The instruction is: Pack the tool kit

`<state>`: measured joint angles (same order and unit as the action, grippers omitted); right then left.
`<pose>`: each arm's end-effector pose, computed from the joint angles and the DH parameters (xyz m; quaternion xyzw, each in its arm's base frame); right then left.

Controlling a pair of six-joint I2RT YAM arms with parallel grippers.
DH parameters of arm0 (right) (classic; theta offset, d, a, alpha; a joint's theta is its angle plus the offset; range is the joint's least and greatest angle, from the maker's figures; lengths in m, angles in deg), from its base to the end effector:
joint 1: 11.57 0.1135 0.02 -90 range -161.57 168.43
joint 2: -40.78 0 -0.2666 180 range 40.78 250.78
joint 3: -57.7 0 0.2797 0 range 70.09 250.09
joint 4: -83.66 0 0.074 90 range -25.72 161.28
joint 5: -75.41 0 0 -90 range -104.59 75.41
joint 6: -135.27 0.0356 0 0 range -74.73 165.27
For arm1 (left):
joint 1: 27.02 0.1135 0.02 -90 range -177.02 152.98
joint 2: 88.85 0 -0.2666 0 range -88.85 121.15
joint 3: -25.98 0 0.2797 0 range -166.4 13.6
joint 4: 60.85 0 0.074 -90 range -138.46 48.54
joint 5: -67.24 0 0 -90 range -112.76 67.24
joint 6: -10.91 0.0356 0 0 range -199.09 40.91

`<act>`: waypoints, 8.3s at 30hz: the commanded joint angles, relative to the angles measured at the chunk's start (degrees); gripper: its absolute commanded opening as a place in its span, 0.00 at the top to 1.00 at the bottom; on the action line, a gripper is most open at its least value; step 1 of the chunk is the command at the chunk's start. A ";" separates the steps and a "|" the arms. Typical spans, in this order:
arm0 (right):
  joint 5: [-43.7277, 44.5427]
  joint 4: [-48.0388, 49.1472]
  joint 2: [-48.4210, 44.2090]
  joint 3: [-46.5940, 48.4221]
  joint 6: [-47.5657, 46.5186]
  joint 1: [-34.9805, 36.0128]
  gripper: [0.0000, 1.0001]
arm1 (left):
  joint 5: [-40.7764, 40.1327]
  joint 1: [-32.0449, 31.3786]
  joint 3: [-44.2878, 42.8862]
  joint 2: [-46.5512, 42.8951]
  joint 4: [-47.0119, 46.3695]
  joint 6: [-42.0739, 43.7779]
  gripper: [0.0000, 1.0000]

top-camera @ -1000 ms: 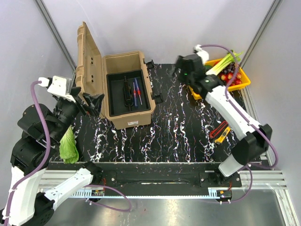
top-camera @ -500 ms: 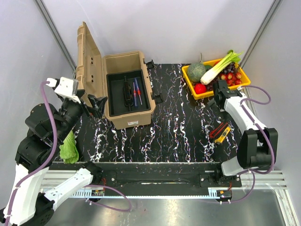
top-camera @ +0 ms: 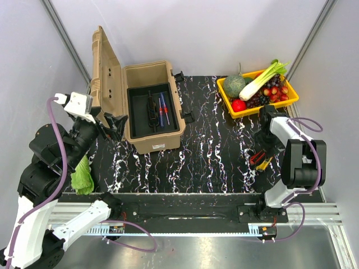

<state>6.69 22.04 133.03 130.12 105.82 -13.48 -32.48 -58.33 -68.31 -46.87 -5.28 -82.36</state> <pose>0.3089 -0.0232 0.1790 0.5199 0.8309 -0.1247 0.1540 0.0900 -0.0477 0.5070 0.1190 0.7168 -0.1446 0.6716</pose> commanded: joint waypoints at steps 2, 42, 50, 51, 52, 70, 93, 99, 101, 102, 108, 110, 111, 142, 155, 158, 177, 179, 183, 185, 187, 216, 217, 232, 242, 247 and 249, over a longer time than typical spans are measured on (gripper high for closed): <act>-1.68 2.39 1.70 -1.93 1.67 -0.81 0.01 | 0.05 -0.15 -0.36 -0.84 -2.57 -0.51 0.01; -15.47 15.48 4.78 -7.38 -0.71 6.83 0.38 | -0.39 -0.15 -1.50 -0.05 -2.13 0.63 0.01; -16.36 14.43 3.99 -7.03 3.08 15.35 0.39 | -0.66 -0.15 -1.15 -0.32 -2.13 0.54 0.01; -15.92 14.25 3.91 -6.77 3.17 16.14 0.39 | -0.57 -0.15 -1.15 -0.40 -2.13 0.54 0.01; -15.31 13.56 3.64 -6.51 3.51 16.67 0.39 | -0.57 -0.15 -1.06 -0.40 -2.13 0.46 0.01; -3.70 4.76 -1.18 -1.05 2.38 17.29 0.22 | -0.66 -0.15 -1.41 -1.11 -2.13 0.28 0.01; -6.51 11.53 6.89 0.35 -3.07 17.29 0.33 | -0.04 -0.15 -2.20 -0.49 -2.13 0.63 0.01; -5.81 11.09 7.69 0.88 -3.34 17.29 0.52 | -0.65 -0.15 -2.29 -0.75 -2.13 0.89 0.01; -5.72 10.83 7.42 0.97 -3.51 17.21 0.63 | -0.74 -0.15 -2.20 -0.67 -2.13 1.07 0.01; -5.55 10.65 7.16 1.14 -3.51 17.29 0.71 | -0.74 -0.15 -2.20 -0.67 -2.13 0.98 0.01; -2.74 6.88 2.78 2.46 -1.67 17.56 0.87 | -0.74 -0.15 -2.11 -0.93 -2.13 0.98 0.01; -1.68 5.56 -0.12 2.98 -0.79 18.08 0.88 | -0.66 -0.15 -2.20 -1.11 -2.13 0.89 0.01; -1.16 4.86 -1.70 3.42 -0.18 18.17 0.89 | -0.66 -0.15 -2.20 -1.02 -2.13 0.89 0.01; -4.74 19.52 18.91 60.01 -34.00 53.32 0.90 | 1.28 -0.15 -8.09 2.50 1.29 -10.62 0.01; -8.44 13.38 39.06 81.29 -37.36 57.99 0.90 | -0.30 -0.15 -7.74 0.83 2.17 -9.92 0.01; -8.18 11.88 40.55 81.56 -35.86 58.07 0.89 | -0.48 -0.15 -7.56 0.65 2.17 -9.65 0.01; -8.45 10.39 47.41 82.44 -27.95 57.81 0.83 | -1.09 -0.15 -7.48 0.65 2.35 -8.16 0.01; -8.88 10.12 47.59 82.27 -27.42 57.64 0.81 | -1.27 -0.15 -7.39 0.56 2.44 -8.16 0.01; -8.97 9.68 47.85 82.18 -25.05 57.11 0.67 | -1.62 -0.15 -7.21 0.21 2.52 -8.16 0.01; -10.11 9.77 47.94 82.44 -24.17 56.67 0.62 | -1.71 -0.15 -7.21 0.12 2.61 -8.16 0.01; -10.82 9.77 48.03 82.62 -23.38 56.23 0.60 | -1.71 -0.15 -7.21 0.12 2.61 -7.98 0.01; -12.93 9.59 32.13 78.75 -24.78 54.56 0.39 | -2.59 -0.15 -8.35 -0.14 3.14 -7.37 0.01; -11.88 9.59 30.20 77.79 -25.83 54.56 0.39 | -2.59 -0.15 -8.35 0.03 3.05 -7.37 0.01; 24.16 20.59 -4.34 25.26 -21.12 46.05 0.16 | -2.06 -0.15 -8.09 0.56 2.70 -7.28 0.01; 19.61 8.99 -9.63 9.50 -8.18 30.23 0.10 | 0.05 -0.15 -8.18 2.14 1.91 -6.93 0.01; 11.52 7.75 -5.69 4.40 -6.41 20.39 0.06 | 0.93 -0.15 -8.18 2.41 1.73 -6.93 0.01; 8.88 7.05 -3.40 3.96 -6.59 18.97 0.07 | 0.84 -0.15 -8.35 2.41 1.73 -6.66 0.01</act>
<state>20.96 31.31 126.43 135.14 96.40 8.48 -32.63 -58.33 -75.42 -44.88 -0.91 -90.01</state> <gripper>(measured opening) 0.938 0.988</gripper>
